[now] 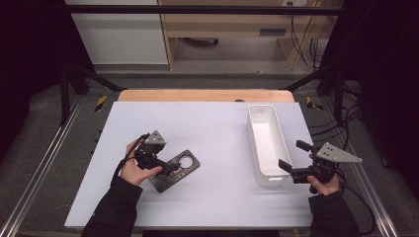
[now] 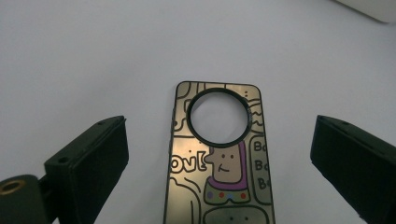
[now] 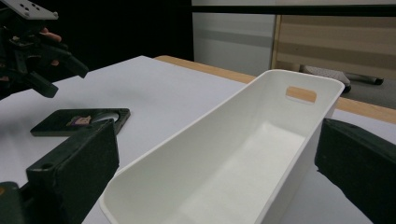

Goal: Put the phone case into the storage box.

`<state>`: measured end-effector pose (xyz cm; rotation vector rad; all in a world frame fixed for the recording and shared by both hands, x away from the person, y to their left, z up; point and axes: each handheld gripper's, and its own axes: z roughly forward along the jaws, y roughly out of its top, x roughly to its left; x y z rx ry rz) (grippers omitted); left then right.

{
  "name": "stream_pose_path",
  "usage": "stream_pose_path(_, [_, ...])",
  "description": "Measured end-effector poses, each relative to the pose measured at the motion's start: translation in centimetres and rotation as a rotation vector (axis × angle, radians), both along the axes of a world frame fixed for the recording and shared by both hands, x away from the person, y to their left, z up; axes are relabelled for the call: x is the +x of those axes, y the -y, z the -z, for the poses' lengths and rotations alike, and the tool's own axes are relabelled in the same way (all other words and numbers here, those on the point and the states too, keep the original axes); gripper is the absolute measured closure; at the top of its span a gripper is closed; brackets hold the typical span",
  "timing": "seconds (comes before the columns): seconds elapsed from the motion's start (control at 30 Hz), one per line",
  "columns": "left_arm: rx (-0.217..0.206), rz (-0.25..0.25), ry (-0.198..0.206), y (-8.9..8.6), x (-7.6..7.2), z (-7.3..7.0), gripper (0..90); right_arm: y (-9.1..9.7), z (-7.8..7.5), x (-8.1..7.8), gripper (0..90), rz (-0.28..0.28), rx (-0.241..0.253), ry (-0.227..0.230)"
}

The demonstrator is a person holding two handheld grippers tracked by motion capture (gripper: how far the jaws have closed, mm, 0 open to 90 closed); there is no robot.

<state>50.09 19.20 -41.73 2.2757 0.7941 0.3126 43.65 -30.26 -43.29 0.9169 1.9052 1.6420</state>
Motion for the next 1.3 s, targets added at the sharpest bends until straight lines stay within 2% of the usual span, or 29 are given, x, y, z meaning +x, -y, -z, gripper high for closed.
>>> stream_pose_path(0.3, [0.023,-0.009,-0.030,0.1,0.2,1.3,3.8,0.0,0.0,0.0,0.3,0.000,-0.002,0.004])
stream_pose_path(0.47, [0.050,-0.004,-0.027,0.6,0.1,1.9,3.8,0.0,-0.1,0.0,0.3,-0.003,-0.003,0.003])
stream_pose_path(0.87, [0.089,0.000,-0.073,1.4,0.5,3.8,4.3,-0.1,-0.1,0.0,0.3,-0.006,-0.004,0.003])
stream_pose_path(1.3, [0.160,-0.003,-0.091,2.2,0.8,5.3,3.6,-0.1,-0.1,0.0,0.3,-0.006,-0.003,0.002])
